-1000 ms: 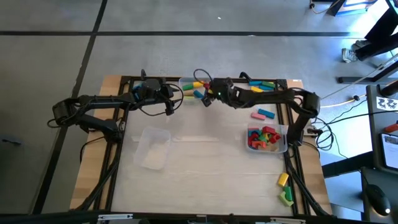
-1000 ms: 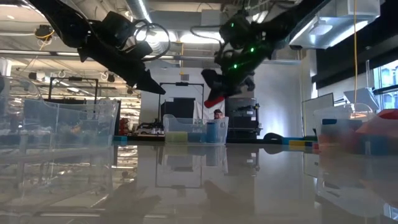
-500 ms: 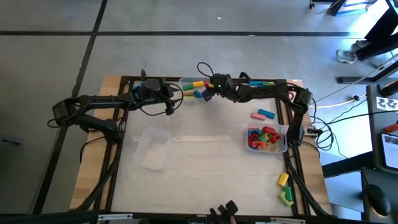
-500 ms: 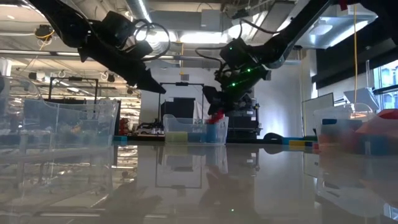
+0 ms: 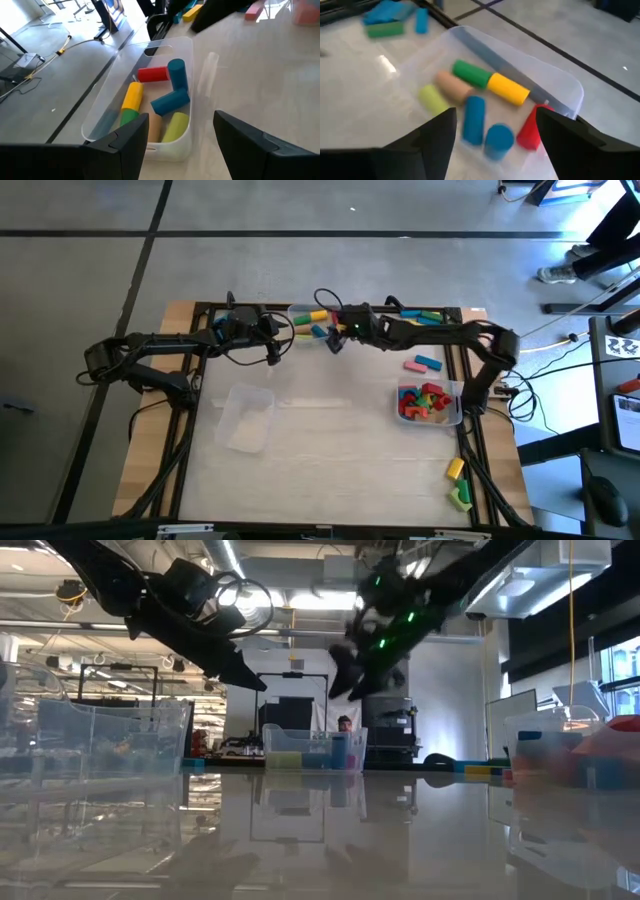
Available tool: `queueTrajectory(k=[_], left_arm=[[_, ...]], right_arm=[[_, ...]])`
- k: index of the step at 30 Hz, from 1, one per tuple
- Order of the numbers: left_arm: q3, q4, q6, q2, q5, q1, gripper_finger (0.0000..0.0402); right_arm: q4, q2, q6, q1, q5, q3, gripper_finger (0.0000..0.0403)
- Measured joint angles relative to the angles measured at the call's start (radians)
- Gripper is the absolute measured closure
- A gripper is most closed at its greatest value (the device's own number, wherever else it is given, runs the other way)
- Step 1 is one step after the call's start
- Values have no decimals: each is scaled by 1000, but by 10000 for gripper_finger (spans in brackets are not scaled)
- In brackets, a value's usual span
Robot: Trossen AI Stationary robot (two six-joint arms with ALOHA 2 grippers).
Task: Sort blocks by size
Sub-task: Put the yellow cylindrical block into the top transparent bin
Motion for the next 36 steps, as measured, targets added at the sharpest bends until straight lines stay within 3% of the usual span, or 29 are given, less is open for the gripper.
queueTrajectory(k=[11, 15, 20, 31, 36], left_arm=[[0, -6, 0, 0, 0, 0, 183], [0, -5, 0, 0, 0, 0, 183], [0, -5, 0, 0, 0, 0, 183], [0, -3, 5, 0, 0, 0, 183], [0, 4, 8, 0, 0, 0, 183]], right_arm=[[-435, -296, 120, 251, -14, 0, 139], [-553, -351, 269, 370, -133, 0, 139], [-603, -356, 522, 531, -253, 0, 139], [-691, -299, 1050, 824, -207, 0, 139], [-790, -261, 1312, 908, -255, 0, 139]])
